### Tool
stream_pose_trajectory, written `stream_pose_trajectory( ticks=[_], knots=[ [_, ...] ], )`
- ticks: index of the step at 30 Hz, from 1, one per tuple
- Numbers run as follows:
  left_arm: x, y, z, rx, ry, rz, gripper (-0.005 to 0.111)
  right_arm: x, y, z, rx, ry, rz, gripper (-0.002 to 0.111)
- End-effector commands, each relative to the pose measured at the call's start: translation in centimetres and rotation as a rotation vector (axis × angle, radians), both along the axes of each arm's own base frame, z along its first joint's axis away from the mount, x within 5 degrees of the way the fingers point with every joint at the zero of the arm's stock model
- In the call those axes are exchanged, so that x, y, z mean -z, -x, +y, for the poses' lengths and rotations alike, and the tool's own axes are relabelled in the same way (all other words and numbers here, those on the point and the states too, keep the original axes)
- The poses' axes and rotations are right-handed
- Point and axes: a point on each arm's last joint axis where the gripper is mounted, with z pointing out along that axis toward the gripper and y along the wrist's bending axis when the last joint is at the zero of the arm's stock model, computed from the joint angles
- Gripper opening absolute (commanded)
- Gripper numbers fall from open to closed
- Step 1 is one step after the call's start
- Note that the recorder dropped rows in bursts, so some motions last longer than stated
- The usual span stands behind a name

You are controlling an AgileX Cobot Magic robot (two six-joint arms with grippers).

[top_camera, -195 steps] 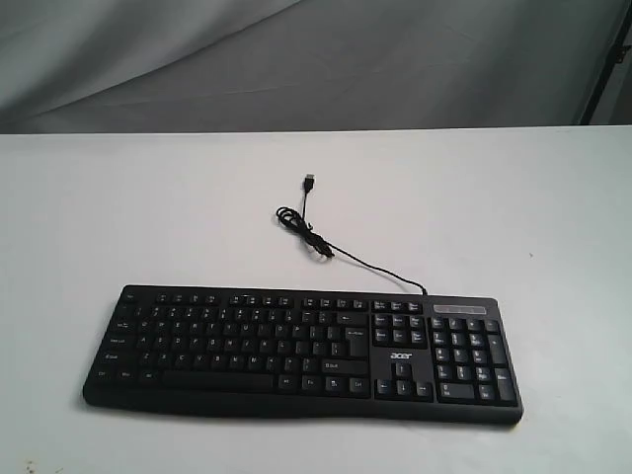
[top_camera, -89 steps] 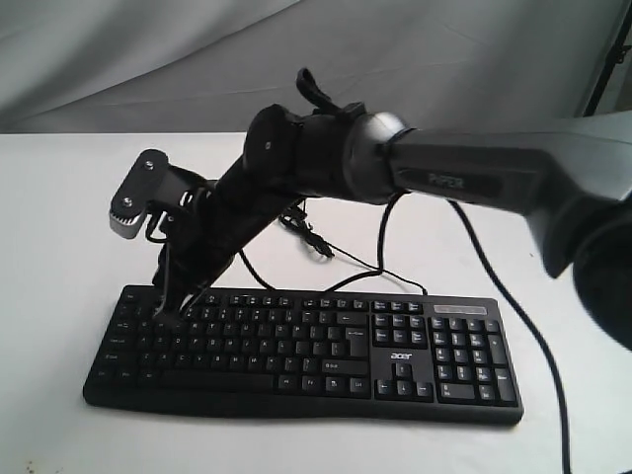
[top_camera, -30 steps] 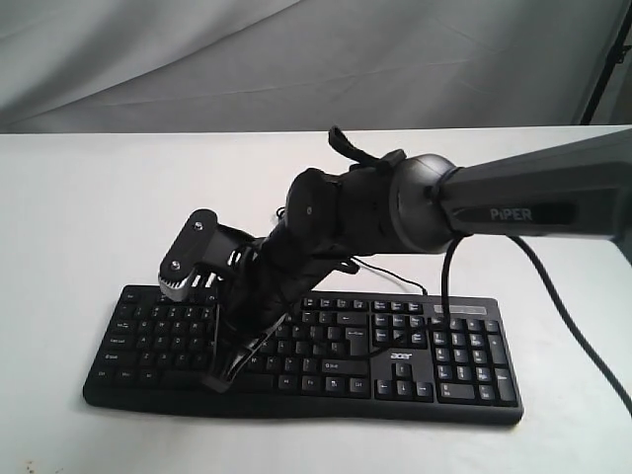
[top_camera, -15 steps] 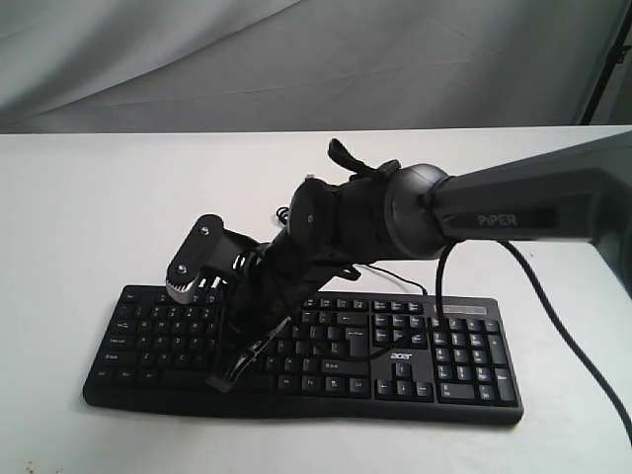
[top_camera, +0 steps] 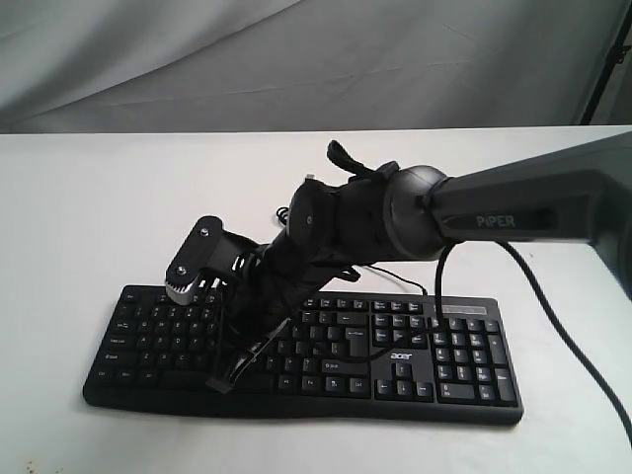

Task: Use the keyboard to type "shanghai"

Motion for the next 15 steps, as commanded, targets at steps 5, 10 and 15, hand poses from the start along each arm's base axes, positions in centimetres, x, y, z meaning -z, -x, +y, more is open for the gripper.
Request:
stream_pose_trajectory(
  ticks=[5, 10, 15],
  knots=[
    [0.0, 0.0, 0.0, 0.006, 0.002, -0.007, 0.0, 1.1, 0.0, -0.3, 0.006, 0.023, 0.027, 0.0],
    [0.0, 0.0, 0.0, 0.006, 0.002, -0.007, 0.0, 0.5, -0.1, -0.2, 0.004, 0.012, 0.02, 0.0],
    [0.0, 0.0, 0.0, 0.006, 0.002, -0.007, 0.0, -2.0, 0.2, 0.1, -0.001, -0.042, -0.031, 0.0]
  ],
)
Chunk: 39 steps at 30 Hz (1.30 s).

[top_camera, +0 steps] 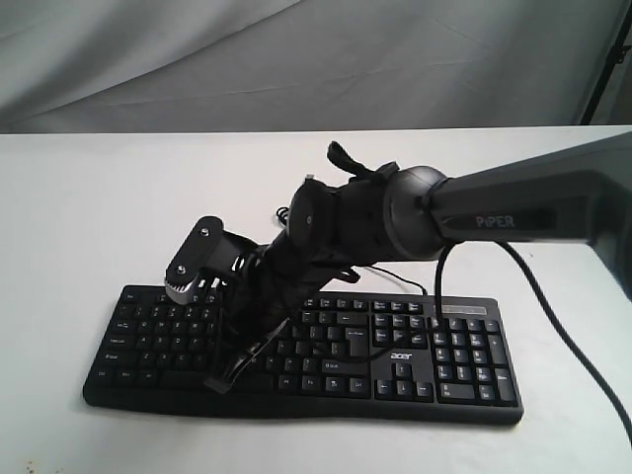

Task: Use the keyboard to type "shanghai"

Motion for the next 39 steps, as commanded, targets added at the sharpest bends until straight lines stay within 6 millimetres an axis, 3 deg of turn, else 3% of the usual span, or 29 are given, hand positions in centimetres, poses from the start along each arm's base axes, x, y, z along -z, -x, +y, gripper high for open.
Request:
stream_pose_trajectory(
  ticks=[1, 4, 7, 11, 25, 35, 39],
  knots=[
    [0.0, 0.0, 0.0, 0.006, 0.002, -0.007, 0.0, -2.4, 0.3, 0.6, -0.011, -0.058, -0.065, 0.0],
    [0.0, 0.0, 0.0, 0.006, 0.002, -0.007, 0.0, -3.2, 0.4, 2.8, -0.049, -0.093, -0.078, 0.0],
    [0.0, 0.0, 0.0, 0.006, 0.002, -0.007, 0.0, -2.7, 0.5, 6.5, -0.095, -0.115, -0.03, 0.0],
    [0.0, 0.0, 0.0, 0.006, 0.002, -0.007, 0.0, -1.5, 0.5, 8.4, -0.117, -0.102, -0.019, 0.0],
    [0.0, 0.0, 0.0, 0.006, 0.002, -0.007, 0.0, 0.6, 0.3, 8.5, -0.111, -0.072, -0.021, 0.0],
    [0.0, 0.0, 0.0, 0.006, 0.002, -0.007, 0.0, 0.6, 0.3, 8.5, -0.114, -0.07, -0.022, 0.0],
    [0.0, 0.0, 0.0, 0.006, 0.002, -0.007, 0.0, -1.6, 0.2, 8.2, -0.136, -0.084, -0.064, 0.0]
  ],
)
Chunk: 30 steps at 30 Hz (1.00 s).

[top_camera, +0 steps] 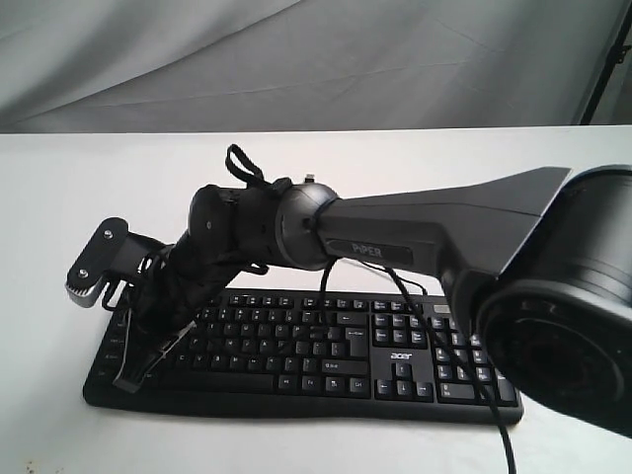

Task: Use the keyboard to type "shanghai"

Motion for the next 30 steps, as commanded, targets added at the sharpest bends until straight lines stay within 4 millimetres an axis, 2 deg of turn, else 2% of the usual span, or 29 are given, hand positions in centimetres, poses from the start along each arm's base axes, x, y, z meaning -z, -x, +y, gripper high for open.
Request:
stream_pose_trajectory(
  ticks=[1, 5, 7, 13, 17, 21, 30],
  knots=[
    [0.0, 0.0, 0.0, 0.006, 0.002, -0.007, 0.0, -3.1, -0.3, -0.2, -0.021, -0.028, -0.066, 0.0],
    [0.0, 0.0, 0.0, 0.006, 0.002, -0.007, 0.0, -5.4, -0.4, -1.4, -0.002, 0.025, -0.105, 0.0],
    [0.0, 0.0, 0.0, 0.006, 0.002, -0.007, 0.0, -5.6, -0.2, -2.6, 0.021, 0.07, -0.073, 0.0],
    [0.0, 0.0, 0.0, 0.006, 0.002, -0.007, 0.0, -4.3, 0.6, -6.9, 0.111, 0.084, -0.034, 0.0],
    [0.0, 0.0, 0.0, 0.006, 0.002, -0.007, 0.0, -3.4, 1.8, -8.6, 0.145, 0.051, -0.027, 0.0],
    [0.0, 0.0, 0.0, 0.006, 0.002, -0.007, 0.0, -2.7, 2.3, -9.3, 0.156, 0.063, -0.011, 0.0],
    [0.0, 0.0, 0.0, 0.006, 0.002, -0.007, 0.0, -2.2, 2.1, -9.2, 0.165, 0.061, -0.021, 0.0]
  ],
)
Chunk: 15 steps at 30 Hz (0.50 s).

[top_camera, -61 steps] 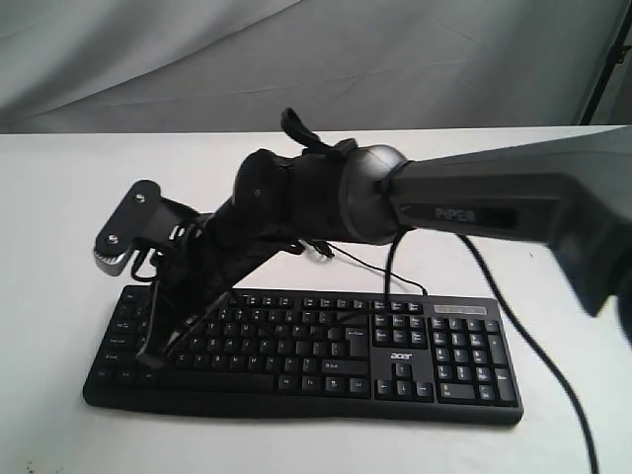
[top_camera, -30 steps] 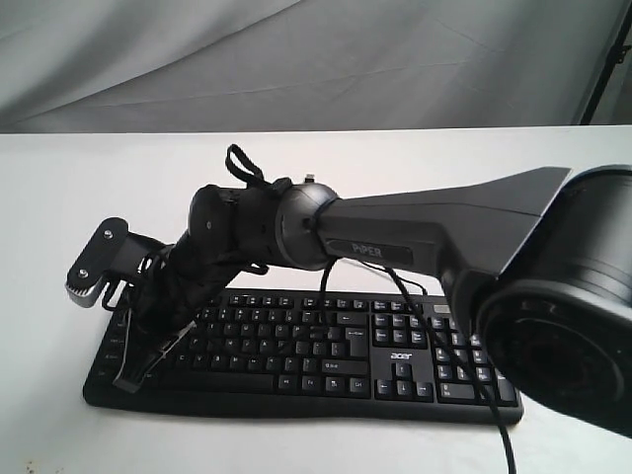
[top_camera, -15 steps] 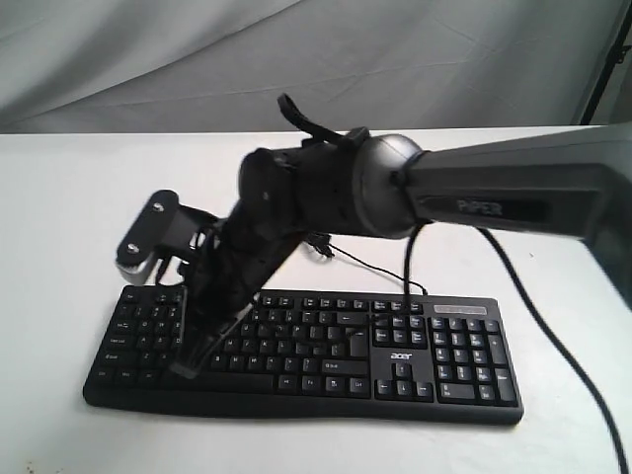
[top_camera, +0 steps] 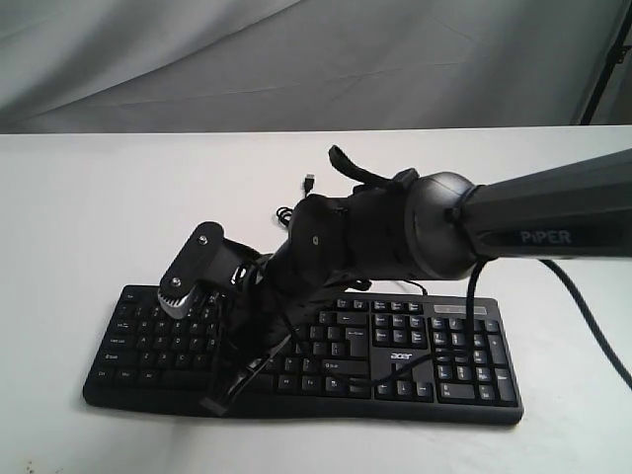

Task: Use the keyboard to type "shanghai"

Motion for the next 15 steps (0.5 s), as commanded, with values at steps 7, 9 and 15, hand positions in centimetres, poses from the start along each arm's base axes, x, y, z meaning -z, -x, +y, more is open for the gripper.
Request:
stream_pose_trajectory(
  ticks=[7, 9, 15],
  knots=[
    [-0.01, 0.01, -0.04, 0.006, 0.002, -0.007, 0.0, 1.13, -0.27, 0.05, 0.017, 0.002, -0.007, 0.0],
    [-0.01, 0.01, -0.04, 0.006, 0.002, -0.007, 0.0, 1.13, -0.27, 0.05, 0.017, 0.002, -0.007, 0.0],
    [-0.01, 0.01, -0.04, 0.006, 0.002, -0.007, 0.0, 1.31, -0.21, 0.03, 0.017, 0.008, 0.003, 0.0]
  ],
)
